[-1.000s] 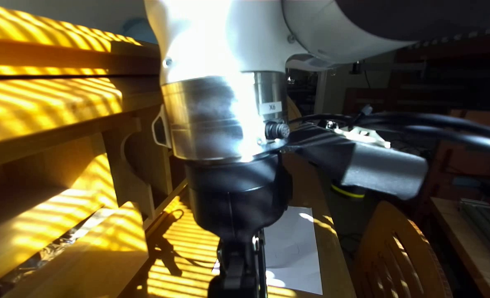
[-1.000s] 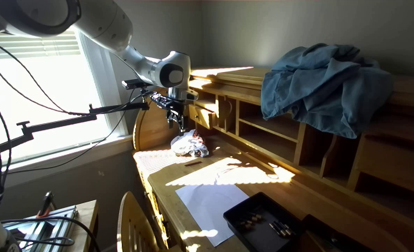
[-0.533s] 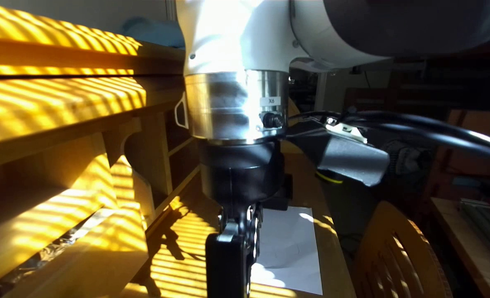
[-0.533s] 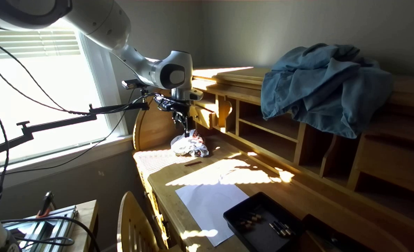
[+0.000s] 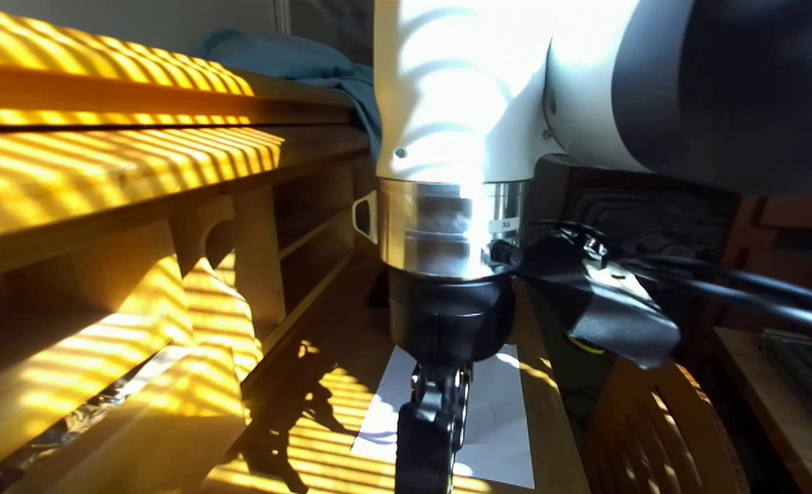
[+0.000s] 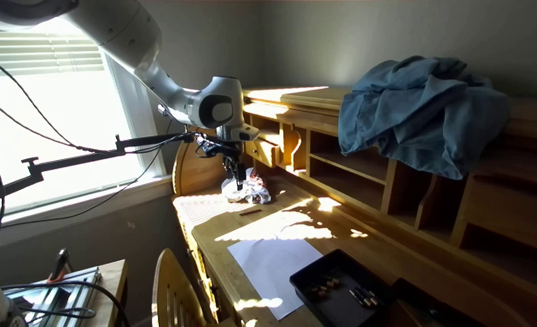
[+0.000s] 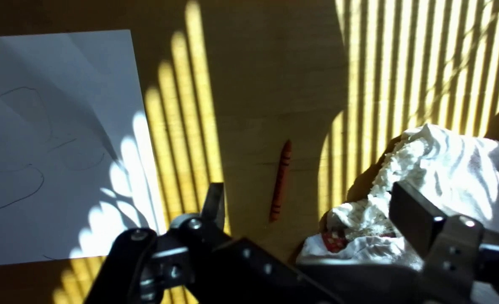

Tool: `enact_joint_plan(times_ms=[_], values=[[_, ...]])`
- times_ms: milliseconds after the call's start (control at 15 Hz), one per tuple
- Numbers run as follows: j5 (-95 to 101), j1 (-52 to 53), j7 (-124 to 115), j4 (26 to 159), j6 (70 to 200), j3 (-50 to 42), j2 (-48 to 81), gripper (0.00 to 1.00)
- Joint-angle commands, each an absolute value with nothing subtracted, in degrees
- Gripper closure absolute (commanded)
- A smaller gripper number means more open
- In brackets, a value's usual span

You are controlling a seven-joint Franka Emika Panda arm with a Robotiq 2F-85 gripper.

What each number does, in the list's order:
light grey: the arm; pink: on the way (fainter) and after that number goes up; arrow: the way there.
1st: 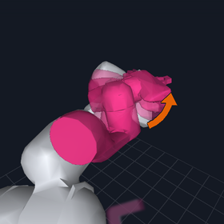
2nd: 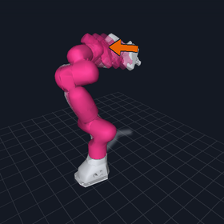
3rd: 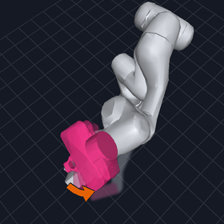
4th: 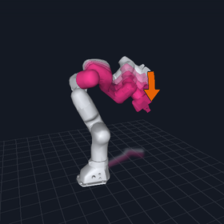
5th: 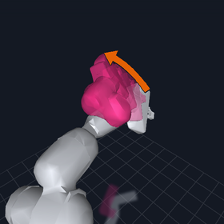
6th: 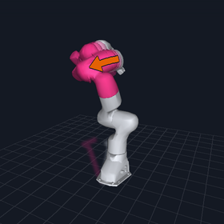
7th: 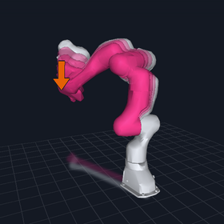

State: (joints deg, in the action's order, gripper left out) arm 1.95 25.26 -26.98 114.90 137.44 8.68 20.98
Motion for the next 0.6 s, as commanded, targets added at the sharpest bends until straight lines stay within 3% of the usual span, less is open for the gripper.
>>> enact_joint_plan(times_ms=[0,533], values=[[7.1,25.87,-31.48,120.41,142.99,7.13,18.16,0.0],[7.72,25.44,-31.81,123.34,154.5,6.68,18.98,0.0]])
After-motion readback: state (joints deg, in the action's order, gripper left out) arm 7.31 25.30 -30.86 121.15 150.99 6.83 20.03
